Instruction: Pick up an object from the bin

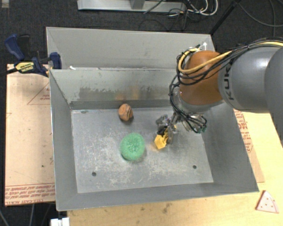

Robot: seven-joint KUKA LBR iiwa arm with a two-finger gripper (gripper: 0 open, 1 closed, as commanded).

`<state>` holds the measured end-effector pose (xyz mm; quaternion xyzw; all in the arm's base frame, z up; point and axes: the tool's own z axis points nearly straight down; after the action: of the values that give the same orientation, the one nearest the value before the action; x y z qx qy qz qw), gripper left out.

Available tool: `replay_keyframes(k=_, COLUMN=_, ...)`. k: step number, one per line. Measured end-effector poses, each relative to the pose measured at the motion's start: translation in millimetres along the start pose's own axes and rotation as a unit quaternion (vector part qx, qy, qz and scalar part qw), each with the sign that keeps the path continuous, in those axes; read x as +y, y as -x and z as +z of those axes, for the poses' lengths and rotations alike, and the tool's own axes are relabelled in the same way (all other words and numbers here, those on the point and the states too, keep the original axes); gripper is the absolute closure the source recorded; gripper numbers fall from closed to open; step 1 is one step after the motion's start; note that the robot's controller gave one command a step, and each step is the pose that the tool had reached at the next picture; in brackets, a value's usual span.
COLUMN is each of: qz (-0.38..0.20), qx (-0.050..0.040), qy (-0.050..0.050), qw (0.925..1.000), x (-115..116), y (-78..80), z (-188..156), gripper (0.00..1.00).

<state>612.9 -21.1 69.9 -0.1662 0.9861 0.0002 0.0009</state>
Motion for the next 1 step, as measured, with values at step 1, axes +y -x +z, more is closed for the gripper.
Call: replay_keyframes(k=1, qz=0.002, qx=0.0003, qy=0.001, qw=1.0, x=22.4, y=-9.3, z=-0.5, gripper=1.0)
